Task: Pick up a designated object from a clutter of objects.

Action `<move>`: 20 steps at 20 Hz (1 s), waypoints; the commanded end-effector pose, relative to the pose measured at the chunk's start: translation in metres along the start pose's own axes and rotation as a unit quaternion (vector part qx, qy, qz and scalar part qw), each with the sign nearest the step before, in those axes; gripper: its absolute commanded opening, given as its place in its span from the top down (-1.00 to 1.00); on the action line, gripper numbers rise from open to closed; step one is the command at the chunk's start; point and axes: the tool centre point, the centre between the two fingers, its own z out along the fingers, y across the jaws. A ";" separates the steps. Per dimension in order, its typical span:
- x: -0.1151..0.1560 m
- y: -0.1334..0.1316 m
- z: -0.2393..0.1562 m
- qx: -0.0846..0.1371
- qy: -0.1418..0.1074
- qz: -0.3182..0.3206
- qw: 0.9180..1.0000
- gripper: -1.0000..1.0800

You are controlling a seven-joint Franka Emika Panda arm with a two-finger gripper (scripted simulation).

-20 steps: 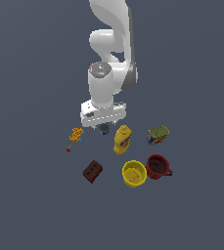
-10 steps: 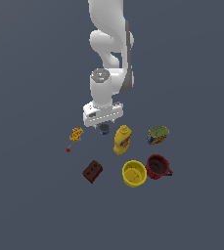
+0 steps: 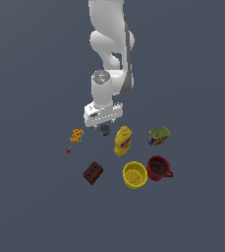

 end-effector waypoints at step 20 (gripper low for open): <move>-0.001 -0.001 0.050 0.000 0.001 -0.001 1.000 -0.92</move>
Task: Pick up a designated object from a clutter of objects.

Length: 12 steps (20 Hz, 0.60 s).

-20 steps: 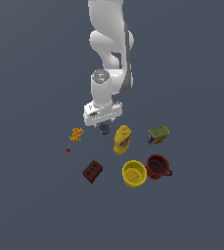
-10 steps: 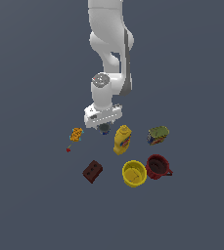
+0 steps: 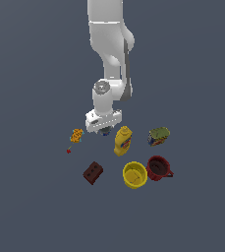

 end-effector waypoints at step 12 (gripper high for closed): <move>0.001 0.001 0.002 0.000 0.000 0.000 1.000 1.00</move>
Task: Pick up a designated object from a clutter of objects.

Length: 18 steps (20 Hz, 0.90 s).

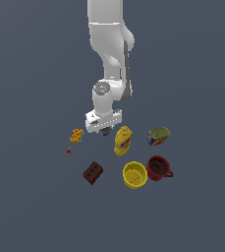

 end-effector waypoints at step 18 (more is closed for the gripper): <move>-0.009 0.017 -0.041 0.000 0.000 0.000 1.000 1.00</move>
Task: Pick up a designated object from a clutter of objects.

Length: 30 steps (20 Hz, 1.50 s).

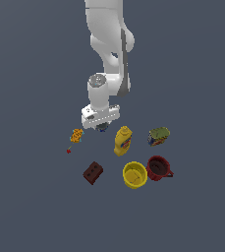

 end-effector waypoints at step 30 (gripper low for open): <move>-0.054 0.102 -0.243 0.000 0.001 0.001 1.000 1.00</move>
